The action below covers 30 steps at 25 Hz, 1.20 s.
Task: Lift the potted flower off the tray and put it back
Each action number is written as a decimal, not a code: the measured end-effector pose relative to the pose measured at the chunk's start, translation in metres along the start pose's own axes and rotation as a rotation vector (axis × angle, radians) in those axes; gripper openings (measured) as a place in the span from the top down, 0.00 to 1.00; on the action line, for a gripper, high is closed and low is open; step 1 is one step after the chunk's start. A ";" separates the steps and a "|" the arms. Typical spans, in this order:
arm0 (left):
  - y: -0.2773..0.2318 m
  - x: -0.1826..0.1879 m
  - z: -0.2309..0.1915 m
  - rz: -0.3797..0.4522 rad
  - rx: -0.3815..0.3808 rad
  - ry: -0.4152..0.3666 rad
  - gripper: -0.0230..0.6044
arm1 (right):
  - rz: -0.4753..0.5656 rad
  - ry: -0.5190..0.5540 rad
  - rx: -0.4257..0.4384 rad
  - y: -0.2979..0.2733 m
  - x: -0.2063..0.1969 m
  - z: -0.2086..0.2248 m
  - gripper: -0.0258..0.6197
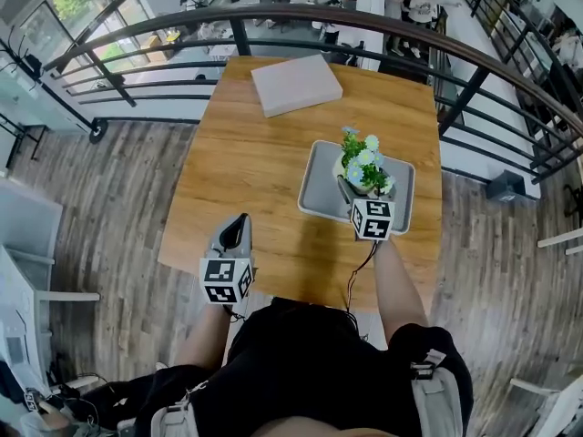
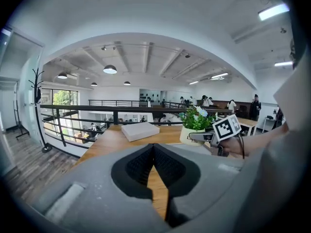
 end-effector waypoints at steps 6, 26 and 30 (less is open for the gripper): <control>0.004 -0.003 -0.008 -0.025 0.043 -0.003 0.94 | -0.084 0.000 -0.040 -0.039 -0.033 0.003 0.21; -0.005 0.013 0.019 -0.011 0.007 -0.048 0.94 | -0.295 -0.059 0.033 -0.059 -0.103 0.002 0.20; -0.012 0.018 0.022 0.006 -0.016 -0.056 0.94 | -0.268 -0.085 0.027 -0.048 -0.096 0.005 0.18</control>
Point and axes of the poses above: the fingertips, and each gripper's own axes: y backward along the fingers, z to its right, x out of its top, the point moved 10 cm from there along y, backward along the fingers
